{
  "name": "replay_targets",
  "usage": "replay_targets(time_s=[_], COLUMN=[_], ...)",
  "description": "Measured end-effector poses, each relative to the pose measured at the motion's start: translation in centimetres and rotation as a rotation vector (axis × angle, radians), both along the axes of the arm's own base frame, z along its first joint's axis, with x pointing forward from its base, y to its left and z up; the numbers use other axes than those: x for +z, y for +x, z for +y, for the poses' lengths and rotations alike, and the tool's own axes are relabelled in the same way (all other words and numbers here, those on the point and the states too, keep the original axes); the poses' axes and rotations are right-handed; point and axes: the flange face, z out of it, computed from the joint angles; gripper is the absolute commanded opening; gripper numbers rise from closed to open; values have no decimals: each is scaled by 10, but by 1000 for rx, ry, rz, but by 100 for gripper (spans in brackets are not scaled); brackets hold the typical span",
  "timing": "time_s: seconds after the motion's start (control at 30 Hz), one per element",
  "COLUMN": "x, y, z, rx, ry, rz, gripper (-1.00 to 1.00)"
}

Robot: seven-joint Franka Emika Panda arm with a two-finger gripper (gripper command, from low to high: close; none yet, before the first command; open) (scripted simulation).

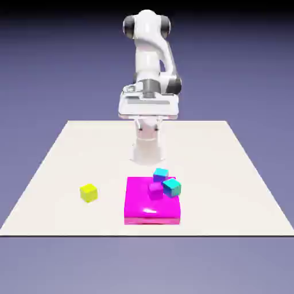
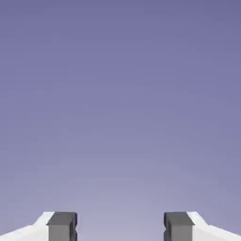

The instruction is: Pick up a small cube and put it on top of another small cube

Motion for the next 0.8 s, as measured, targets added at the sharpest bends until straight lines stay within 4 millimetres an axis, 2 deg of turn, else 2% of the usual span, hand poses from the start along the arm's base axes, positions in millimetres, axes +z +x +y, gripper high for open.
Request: replay_targets(time_s=[0.13,0.27,0.4,0.43,0.5,0.53,0.57,0.6,0.63,0.8], x=[-55,-112,-170,-184,-213,-227,-241,-244,-244,-293], y=[9,2,-21,-33,-45,-62,-70,-72,-72,-69], z=[-58,-117,-172,-192,-204,-224,-230,-231,-231,-233], rx=[-182,-369,-558,-625,-690,-764,-796,-805,-804,-801], ry=[55,120,196,221,256,287,305,309,309,315], rz=[157,309,457,491,566,599,636,643,643,641], gripper=[0,0,0,0,0,0,0,0,0,0])
